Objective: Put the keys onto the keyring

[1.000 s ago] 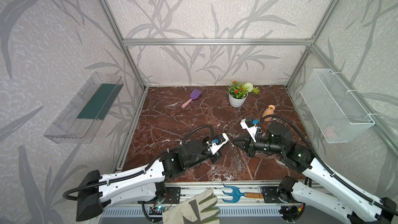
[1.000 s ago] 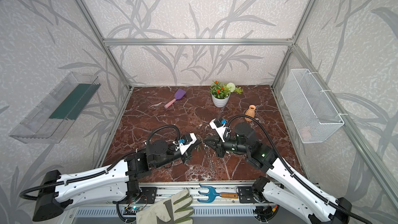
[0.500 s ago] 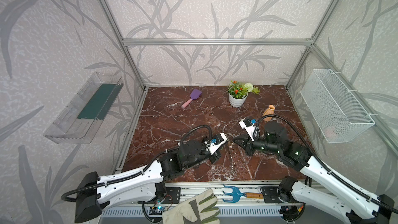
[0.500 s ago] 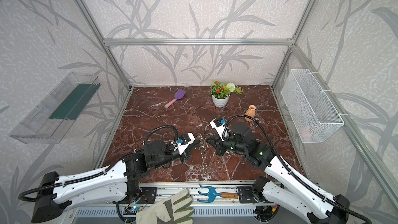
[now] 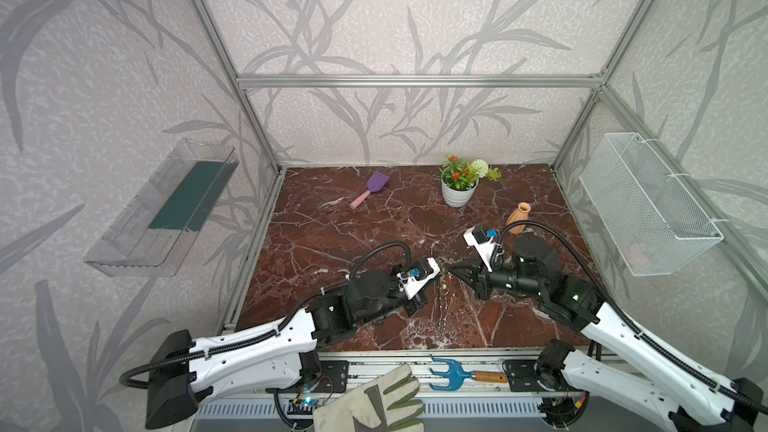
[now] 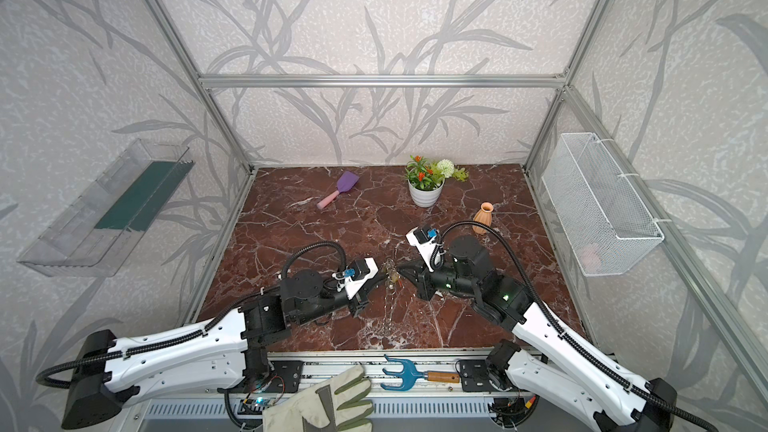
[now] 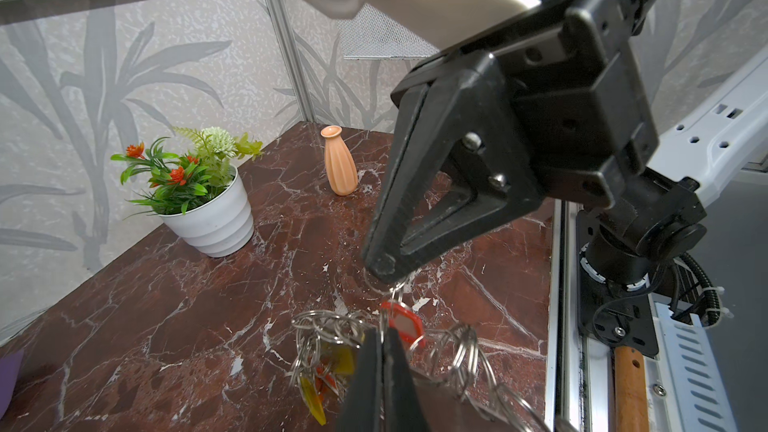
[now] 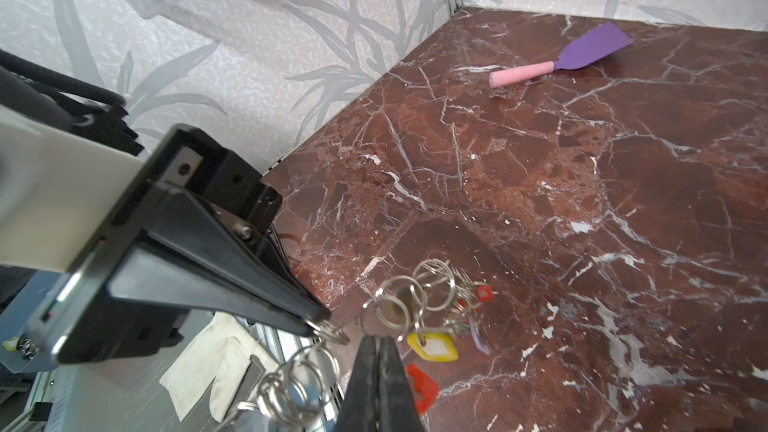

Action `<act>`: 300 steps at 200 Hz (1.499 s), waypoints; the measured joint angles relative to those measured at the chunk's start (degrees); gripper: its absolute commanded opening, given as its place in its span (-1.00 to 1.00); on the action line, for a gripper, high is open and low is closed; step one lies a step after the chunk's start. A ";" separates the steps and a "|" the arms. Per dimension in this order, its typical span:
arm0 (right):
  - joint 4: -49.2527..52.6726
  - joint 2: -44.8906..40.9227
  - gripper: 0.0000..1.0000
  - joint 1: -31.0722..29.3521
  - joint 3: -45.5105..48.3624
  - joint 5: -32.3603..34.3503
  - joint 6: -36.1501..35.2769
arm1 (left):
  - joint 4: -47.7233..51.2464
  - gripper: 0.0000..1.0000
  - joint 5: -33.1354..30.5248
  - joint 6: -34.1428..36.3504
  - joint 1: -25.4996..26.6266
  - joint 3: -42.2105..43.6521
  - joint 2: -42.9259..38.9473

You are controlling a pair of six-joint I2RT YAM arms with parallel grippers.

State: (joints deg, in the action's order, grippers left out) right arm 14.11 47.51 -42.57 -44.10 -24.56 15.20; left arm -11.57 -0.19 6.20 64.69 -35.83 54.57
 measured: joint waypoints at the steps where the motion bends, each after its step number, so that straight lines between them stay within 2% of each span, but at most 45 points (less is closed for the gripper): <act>1: -0.13 0.00 -1.00 0.00 0.00 -0.09 0.00 | 0.00 -1.00 0.02 0.00 0.00 0.00 0.02; 84: -2.43 0.02 -1.00 0.00 0.57 -3.52 0.66 | 0.00 -1.00 -0.13 0.00 0.00 0.00 0.48; 300: -2.69 1.20 -1.00 -0.28 0.79 -4.46 0.57 | 0.59 -1.00 0.02 -1.29 -0.09 0.00 0.37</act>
State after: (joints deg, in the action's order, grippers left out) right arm 11.42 48.71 -42.85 -43.31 -29.02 15.77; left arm -10.98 -0.16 4.91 64.60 -35.83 54.94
